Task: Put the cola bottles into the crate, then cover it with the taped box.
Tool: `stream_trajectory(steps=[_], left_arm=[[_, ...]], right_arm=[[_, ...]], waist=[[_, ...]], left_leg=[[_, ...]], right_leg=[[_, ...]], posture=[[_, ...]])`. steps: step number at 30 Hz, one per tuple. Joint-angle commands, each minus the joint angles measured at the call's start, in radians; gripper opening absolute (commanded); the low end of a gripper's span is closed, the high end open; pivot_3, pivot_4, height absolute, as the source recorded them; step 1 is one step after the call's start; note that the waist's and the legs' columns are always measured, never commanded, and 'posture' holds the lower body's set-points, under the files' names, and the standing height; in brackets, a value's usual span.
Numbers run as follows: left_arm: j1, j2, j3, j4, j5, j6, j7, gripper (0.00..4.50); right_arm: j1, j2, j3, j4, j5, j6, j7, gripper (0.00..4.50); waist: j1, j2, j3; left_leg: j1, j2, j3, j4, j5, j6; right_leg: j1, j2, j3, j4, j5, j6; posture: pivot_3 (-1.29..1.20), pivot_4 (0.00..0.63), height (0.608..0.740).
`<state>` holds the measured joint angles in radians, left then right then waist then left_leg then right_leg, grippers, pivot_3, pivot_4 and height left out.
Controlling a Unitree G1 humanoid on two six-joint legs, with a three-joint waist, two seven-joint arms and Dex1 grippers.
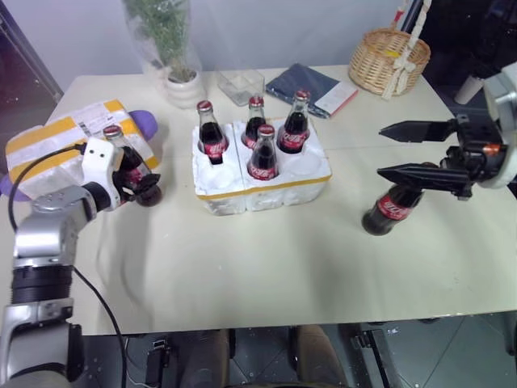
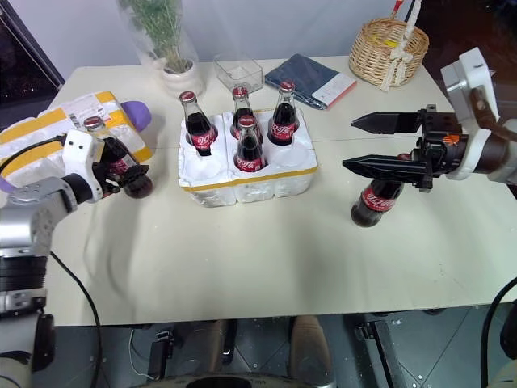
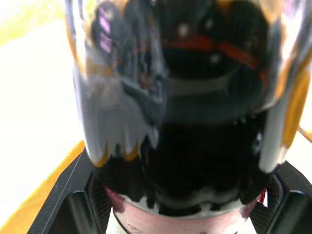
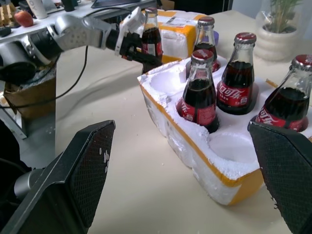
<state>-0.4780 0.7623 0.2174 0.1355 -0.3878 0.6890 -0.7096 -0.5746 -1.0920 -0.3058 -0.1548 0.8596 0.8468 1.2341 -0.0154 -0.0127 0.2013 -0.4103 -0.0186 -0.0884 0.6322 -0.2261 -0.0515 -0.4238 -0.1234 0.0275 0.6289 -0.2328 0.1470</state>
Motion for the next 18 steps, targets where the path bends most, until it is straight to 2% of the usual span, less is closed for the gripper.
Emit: stream_trajectory(steps=[1,5,9,12,18], left_arm=[[-0.102,0.123,0.085,-0.131,-0.169,0.108,-0.168,2.85],[-0.277,0.184,0.053,-0.118,-0.292,0.204,-0.306,2.85],[-0.488,0.088,-0.021,-0.034,-0.324,0.243,-0.316,2.85],[-0.532,0.002,-0.150,0.001,-0.230,0.157,-0.343,2.85],[-0.526,-0.035,-0.280,0.085,-0.099,0.023,-0.399,2.85]], right_arm=[[0.001,-0.025,-0.048,-0.025,0.014,-0.008,0.001,4.50],[0.013,-0.020,-0.046,-0.026,0.005,-0.021,-0.003,4.50],[0.022,-0.005,-0.053,-0.029,0.007,-0.024,-0.022,4.50],[0.041,-0.002,-0.067,-0.049,0.016,-0.023,-0.033,4.50],[0.080,-0.006,-0.109,-0.081,0.039,-0.007,-0.066,4.50]], waist=[[0.001,-0.001,0.001],[0.008,-0.003,0.001],[0.005,-0.002,0.001],[0.001,-0.002,0.001],[-0.024,-0.002,0.001]], left_leg=[[0.000,0.000,0.000,0.000,0.000,0.000],[-0.002,0.000,0.000,0.001,0.000,0.000],[-0.001,0.000,0.000,0.001,0.000,0.000],[0.000,0.000,0.000,0.001,0.000,0.000],[-0.001,0.000,0.000,-0.001,0.000,0.000]], right_leg=[[-0.001,0.000,0.000,0.000,0.000,0.000],[-0.001,0.000,0.000,0.000,0.000,0.000],[0.000,0.000,0.000,0.000,0.000,0.000],[0.001,0.000,0.000,0.000,0.000,0.000],[-0.002,0.001,0.000,0.001,0.000,0.000]], posture=[[0.00,0.150,0.737],[0.00,0.150,0.737],[0.00,0.150,0.737],[0.00,0.150,0.737],[0.00,0.150,0.737]])
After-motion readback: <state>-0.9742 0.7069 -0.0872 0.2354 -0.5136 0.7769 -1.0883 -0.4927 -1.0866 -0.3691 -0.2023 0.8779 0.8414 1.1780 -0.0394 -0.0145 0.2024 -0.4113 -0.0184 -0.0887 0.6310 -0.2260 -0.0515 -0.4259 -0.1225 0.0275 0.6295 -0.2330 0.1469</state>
